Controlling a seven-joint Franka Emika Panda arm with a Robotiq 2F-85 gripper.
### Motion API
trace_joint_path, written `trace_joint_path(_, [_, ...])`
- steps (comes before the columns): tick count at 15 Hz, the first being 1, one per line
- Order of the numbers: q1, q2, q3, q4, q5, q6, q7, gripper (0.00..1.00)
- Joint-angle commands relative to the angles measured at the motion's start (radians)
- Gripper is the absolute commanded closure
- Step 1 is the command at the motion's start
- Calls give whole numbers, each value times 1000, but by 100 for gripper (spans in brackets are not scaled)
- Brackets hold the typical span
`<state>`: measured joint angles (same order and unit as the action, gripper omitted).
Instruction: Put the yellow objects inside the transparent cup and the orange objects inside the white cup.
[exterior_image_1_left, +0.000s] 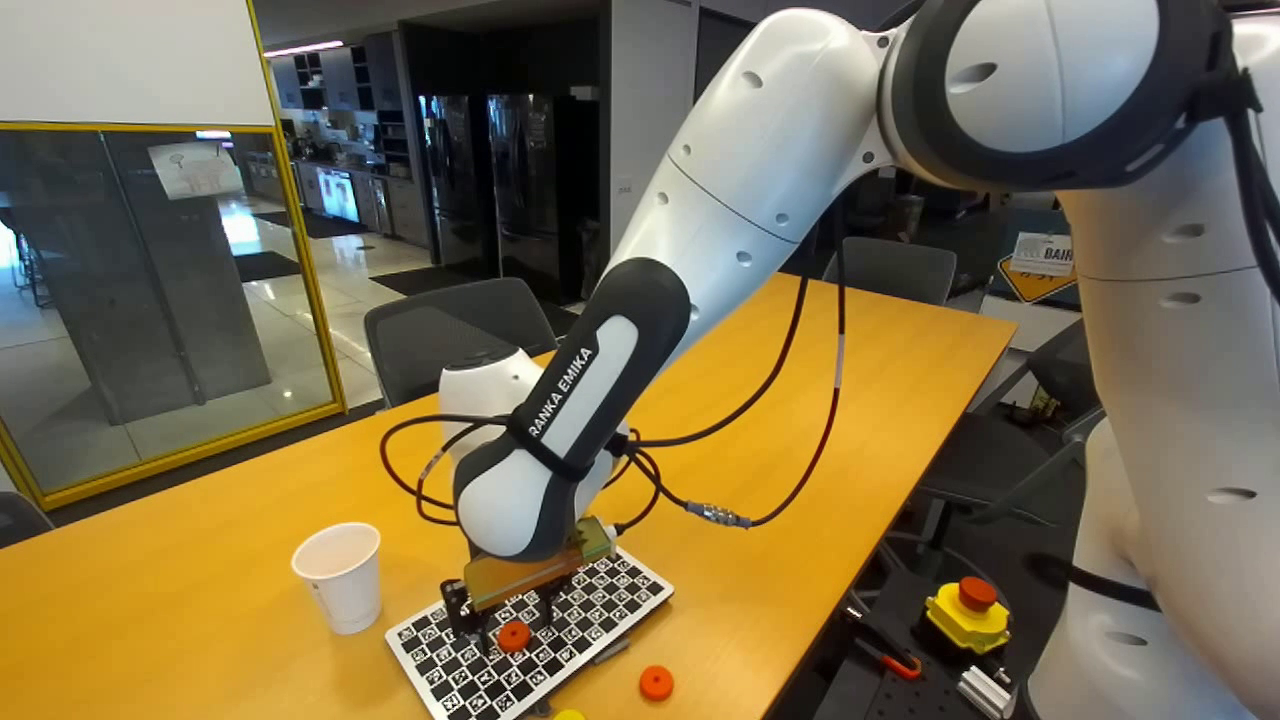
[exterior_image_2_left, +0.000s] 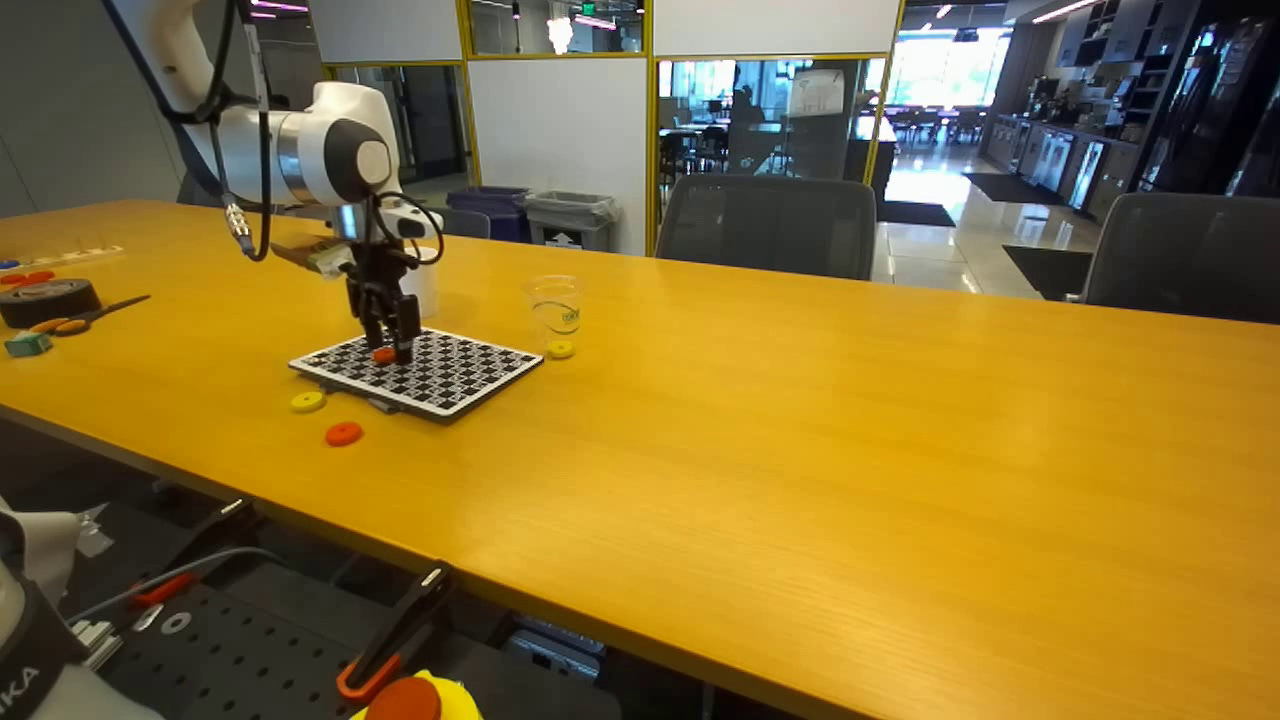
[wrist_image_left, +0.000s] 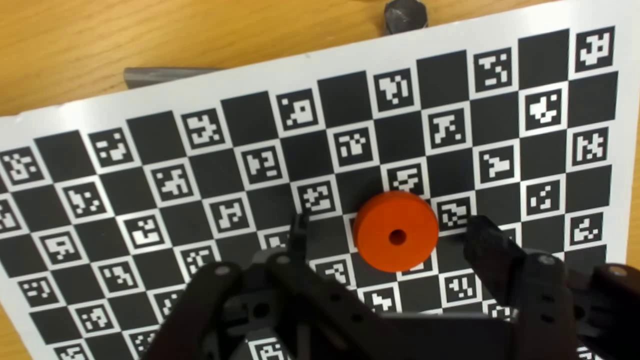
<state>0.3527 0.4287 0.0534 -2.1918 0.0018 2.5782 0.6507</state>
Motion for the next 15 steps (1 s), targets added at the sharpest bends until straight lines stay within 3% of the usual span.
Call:
trace_joint_path(1, [-10, -38, 14, -28, 20, -3, -4, 49])
trace_joint_path(5, [-13, -42, 16, -27, 22, -7, -7, 80])
trace_joint_path(10, [-14, -66, 8, 21, -12, -40, -46, 76])
trace_joint_path(15, [-36, -49, 21, 186, -15, -138, -160, 76])
